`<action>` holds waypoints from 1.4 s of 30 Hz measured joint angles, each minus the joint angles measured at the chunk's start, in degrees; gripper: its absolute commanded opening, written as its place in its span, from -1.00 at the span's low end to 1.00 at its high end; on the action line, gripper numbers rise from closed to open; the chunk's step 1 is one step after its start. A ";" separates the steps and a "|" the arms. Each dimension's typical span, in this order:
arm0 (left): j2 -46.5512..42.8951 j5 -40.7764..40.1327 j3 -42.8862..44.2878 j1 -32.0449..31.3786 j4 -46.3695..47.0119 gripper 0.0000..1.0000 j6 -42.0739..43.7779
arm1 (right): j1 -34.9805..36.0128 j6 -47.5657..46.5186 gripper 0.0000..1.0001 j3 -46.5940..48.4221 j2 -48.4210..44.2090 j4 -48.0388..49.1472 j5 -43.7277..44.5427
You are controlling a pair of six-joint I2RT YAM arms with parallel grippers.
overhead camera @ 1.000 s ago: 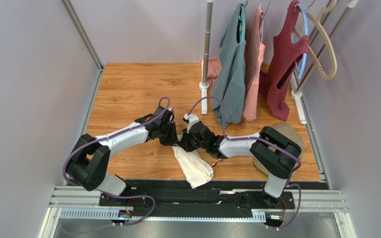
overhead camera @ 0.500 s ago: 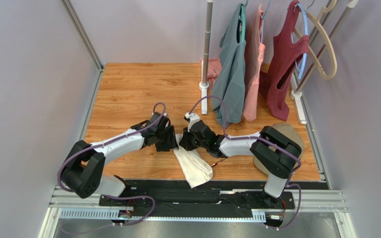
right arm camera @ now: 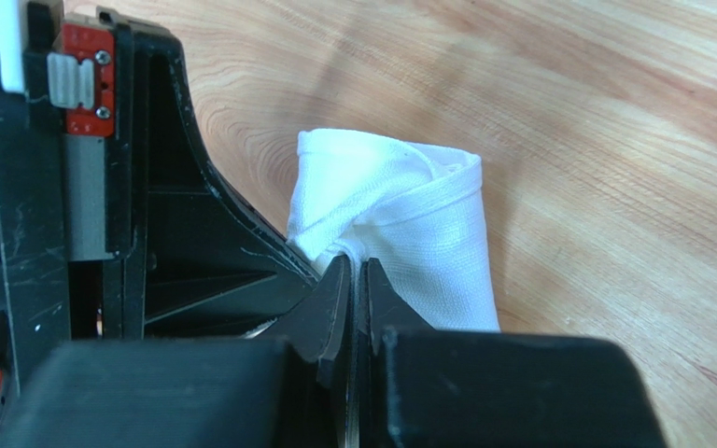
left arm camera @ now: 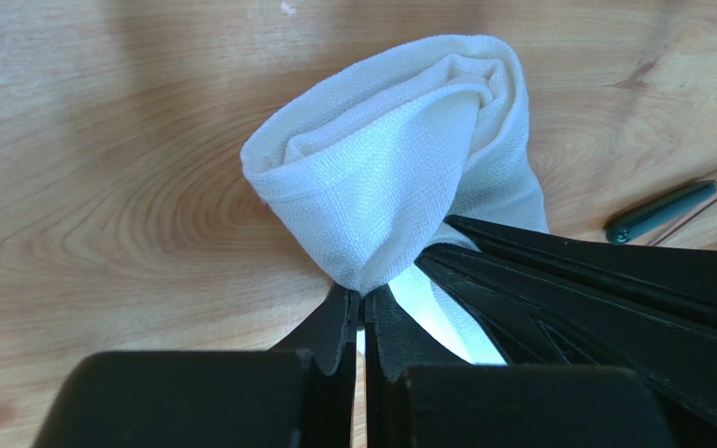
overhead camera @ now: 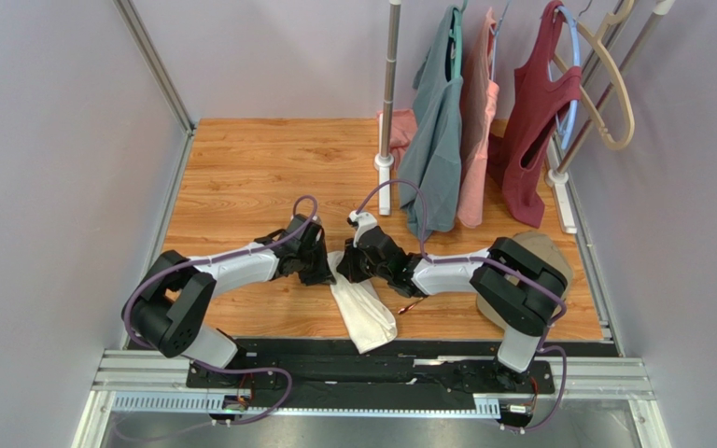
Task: Fold the napkin into a case and place the utensils inside
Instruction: Grasp the top corner of the smaller rectangle folded napkin from the folded napkin.
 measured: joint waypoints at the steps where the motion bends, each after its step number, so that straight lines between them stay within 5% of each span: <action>1: 0.02 0.22 -0.26 0.00 0.87 -1.00 -0.15 | 0.11 0.28 -1.00 0.00 0.00 0.02 0.61; 25: 0.72 1.36 -1.60 1.01 6.27 -0.99 -2.14 | 2.47 1.95 -1.00 2.40 5.60 4.50 8.24; 34: -4.44 0.24 -3.93 1.14 3.32 -0.22 -1.07 | 1.97 3.61 -0.92 2.95 7.08 6.12 4.00; 38: -12.15 0.39 -4.22 1.92 -2.43 -0.29 -0.26 | 1.42 3.78 -0.87 2.97 7.45 6.97 2.23; 42: -19.91 2.95 -3.85 9.16 -6.36 -0.78 0.63 | 1.18 3.74 -0.81 2.75 7.45 7.32 1.53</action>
